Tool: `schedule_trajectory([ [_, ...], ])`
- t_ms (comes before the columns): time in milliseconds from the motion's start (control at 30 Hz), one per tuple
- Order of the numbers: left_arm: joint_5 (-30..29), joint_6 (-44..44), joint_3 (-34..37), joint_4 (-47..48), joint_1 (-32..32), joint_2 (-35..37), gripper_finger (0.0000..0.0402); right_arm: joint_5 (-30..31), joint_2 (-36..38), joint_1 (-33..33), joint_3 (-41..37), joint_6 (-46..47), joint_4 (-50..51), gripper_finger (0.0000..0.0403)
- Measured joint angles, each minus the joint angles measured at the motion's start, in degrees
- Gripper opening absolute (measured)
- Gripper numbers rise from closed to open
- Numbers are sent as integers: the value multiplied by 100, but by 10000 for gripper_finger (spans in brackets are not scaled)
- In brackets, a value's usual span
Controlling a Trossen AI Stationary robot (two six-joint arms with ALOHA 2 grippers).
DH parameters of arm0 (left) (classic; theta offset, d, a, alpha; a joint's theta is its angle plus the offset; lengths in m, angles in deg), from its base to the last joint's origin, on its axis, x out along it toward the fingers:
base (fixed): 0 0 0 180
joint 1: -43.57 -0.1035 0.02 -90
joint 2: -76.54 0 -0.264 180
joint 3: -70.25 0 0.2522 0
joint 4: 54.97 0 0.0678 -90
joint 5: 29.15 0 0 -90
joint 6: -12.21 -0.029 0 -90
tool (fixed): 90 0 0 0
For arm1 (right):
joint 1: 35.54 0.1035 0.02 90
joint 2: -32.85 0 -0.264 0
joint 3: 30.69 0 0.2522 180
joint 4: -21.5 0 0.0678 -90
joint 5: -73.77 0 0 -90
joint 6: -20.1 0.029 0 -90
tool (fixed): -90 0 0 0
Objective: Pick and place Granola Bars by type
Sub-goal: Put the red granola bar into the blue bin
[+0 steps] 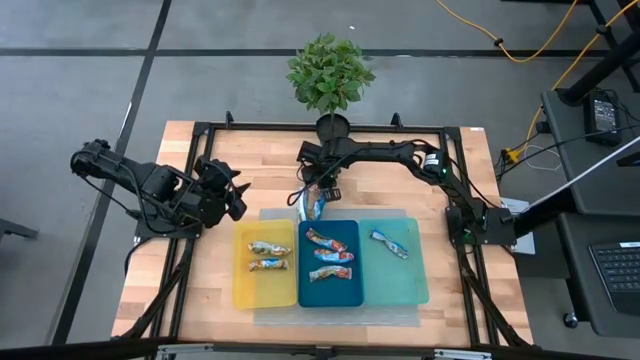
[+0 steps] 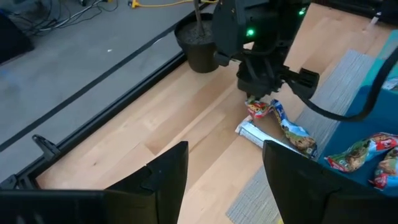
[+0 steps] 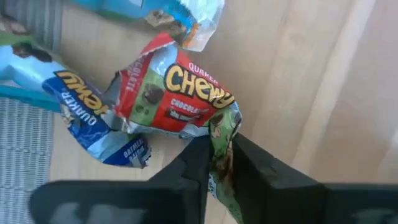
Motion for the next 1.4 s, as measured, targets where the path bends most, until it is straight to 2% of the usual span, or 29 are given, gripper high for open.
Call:
schedule_trajectory([
  [233,-2,-302,0,-236,0,0,198,-2,0,0,539,310,287,31],
  [733,78,-456,0,-224,17,0,198,-153,130,38,1939,1035,1711,20],
  [1400,109,-831,0,-220,17,-2,198,-166,2524,893,1975,1340,2074,25],
])
